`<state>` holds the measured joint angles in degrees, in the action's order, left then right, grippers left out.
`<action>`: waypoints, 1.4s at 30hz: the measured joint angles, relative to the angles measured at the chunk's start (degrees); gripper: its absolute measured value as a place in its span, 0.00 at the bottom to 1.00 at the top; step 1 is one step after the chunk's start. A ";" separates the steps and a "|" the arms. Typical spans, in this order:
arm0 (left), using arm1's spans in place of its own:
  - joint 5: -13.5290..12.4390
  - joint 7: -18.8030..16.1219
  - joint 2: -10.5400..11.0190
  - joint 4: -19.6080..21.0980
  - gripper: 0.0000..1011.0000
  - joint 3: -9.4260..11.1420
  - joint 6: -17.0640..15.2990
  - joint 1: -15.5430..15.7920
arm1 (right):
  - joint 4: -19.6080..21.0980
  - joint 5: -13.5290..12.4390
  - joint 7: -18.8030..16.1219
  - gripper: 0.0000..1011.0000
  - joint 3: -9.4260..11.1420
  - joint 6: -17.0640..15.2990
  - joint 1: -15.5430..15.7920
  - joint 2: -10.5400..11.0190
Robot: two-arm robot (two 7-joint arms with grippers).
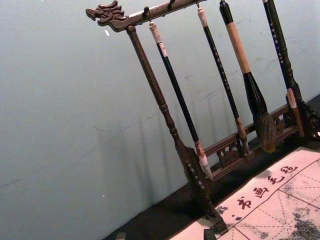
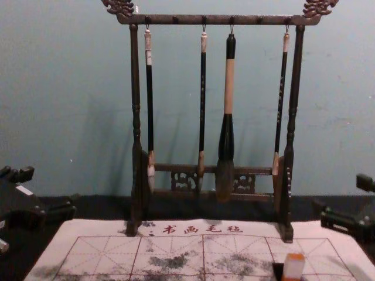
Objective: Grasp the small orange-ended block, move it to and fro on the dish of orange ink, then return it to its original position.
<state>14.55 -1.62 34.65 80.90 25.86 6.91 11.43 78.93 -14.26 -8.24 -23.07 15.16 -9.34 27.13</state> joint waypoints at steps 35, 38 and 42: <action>0.00 0.00 0.00 0.00 0.99 0.00 0.00 0.00 | -1.88 0.68 1.38 0.99 0.82 1.73 0.77 -1.77; 0.00 0.00 0.00 0.00 0.99 0.00 0.00 0.00 | -1.87 0.66 1.38 0.99 0.82 1.71 0.77 -1.75; 0.00 0.00 0.00 0.00 0.99 0.00 0.00 0.00 | -1.84 0.64 1.37 0.99 0.81 1.69 0.76 -1.73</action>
<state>14.55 -1.62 34.65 80.90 25.86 6.91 11.43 77.08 -13.62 -6.86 -22.26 16.86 -8.57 25.40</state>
